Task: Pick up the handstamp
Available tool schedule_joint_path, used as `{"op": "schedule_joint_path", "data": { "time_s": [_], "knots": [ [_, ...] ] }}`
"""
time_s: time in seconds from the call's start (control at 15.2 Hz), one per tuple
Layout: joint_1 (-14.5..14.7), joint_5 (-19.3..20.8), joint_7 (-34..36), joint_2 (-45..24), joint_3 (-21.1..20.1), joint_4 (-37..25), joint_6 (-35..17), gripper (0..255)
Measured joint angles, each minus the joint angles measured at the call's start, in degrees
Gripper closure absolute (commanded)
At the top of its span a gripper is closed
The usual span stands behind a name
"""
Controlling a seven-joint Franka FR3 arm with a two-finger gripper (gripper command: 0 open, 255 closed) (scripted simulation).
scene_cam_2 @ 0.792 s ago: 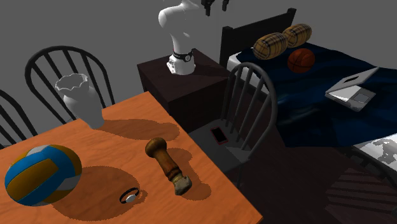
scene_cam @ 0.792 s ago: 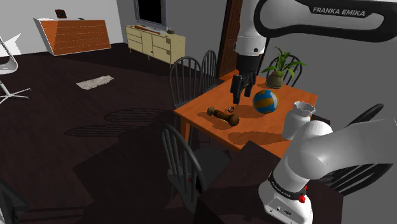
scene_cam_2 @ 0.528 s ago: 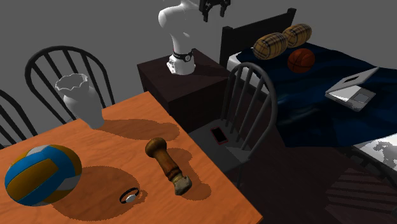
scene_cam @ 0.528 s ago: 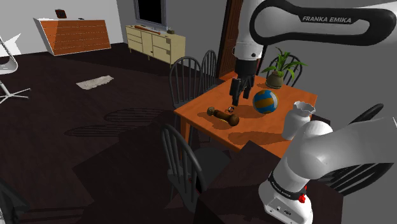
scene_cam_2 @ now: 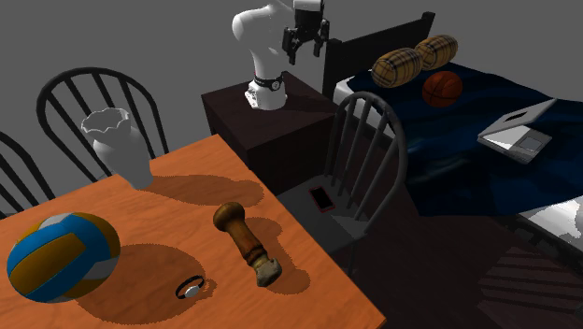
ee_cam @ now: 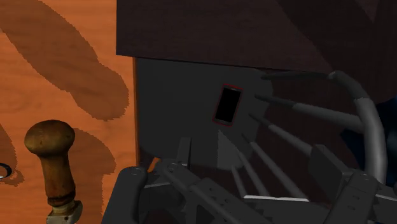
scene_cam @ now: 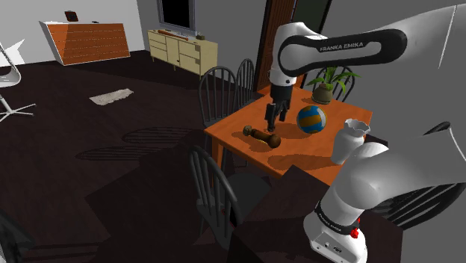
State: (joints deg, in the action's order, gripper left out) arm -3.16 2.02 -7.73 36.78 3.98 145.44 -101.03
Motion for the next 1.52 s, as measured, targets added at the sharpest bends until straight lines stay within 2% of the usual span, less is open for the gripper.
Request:
{"op": "schedule_joint_path", "data": {
  "time_s": [0.2, 0.86, 1.25, 1.52],
  "knots": [
    [-1.3, 2.0, -2.3, -3.3, 2.0, 1.8, -5.5, 0],
    [-4.5, 6.4, -9.1, -21.1, 8.1, 0.0, -23.6, 0],
    [-5.9, 5.7, -13.9, -35.0, 11.0, -6.2, -32.6, 0],
    [-7.3, 3.8, -17.6, -44.1, 12.1, -11.4, -37.4, 0]
  ]
}}
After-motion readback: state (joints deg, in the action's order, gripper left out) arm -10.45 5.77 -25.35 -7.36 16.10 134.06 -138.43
